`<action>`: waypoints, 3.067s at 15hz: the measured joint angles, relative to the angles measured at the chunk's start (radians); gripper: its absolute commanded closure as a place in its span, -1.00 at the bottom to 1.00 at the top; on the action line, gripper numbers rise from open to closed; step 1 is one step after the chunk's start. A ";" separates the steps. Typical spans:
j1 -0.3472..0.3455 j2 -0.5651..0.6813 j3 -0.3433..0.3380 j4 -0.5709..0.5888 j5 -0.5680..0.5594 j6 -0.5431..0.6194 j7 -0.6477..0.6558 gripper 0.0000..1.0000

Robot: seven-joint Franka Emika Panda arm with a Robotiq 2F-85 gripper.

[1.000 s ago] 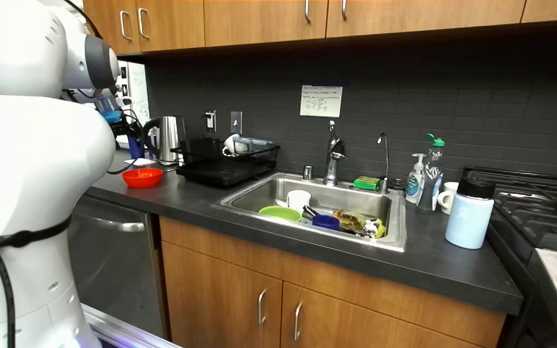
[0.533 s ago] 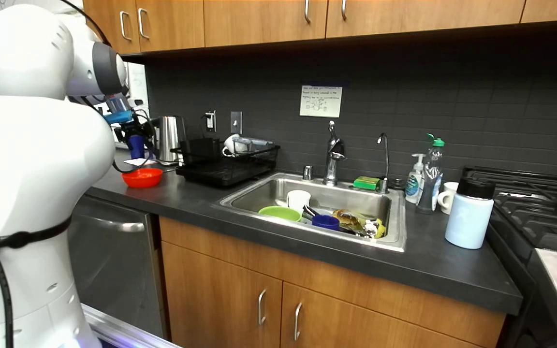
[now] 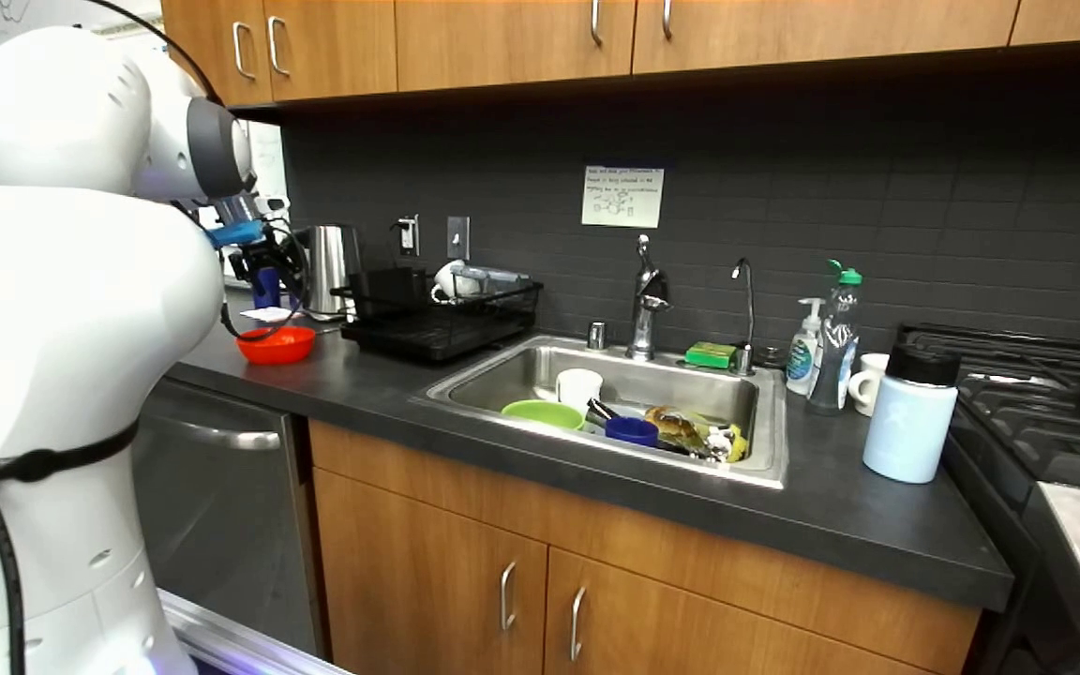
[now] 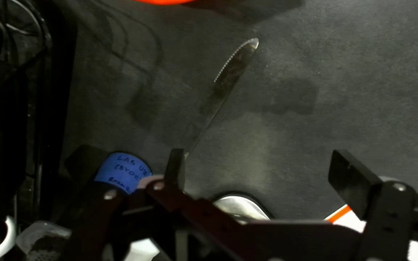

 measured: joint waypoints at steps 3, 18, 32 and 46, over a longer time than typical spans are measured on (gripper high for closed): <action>0.000 0.021 0.001 0.034 0.003 -0.005 0.000 -1.00; 0.002 0.122 0.002 0.188 0.003 -0.049 0.000 -1.00; 0.020 0.151 -0.033 0.365 0.004 -0.137 -0.013 -1.00; 0.088 0.189 -0.082 0.414 -0.012 -0.188 -0.014 -1.00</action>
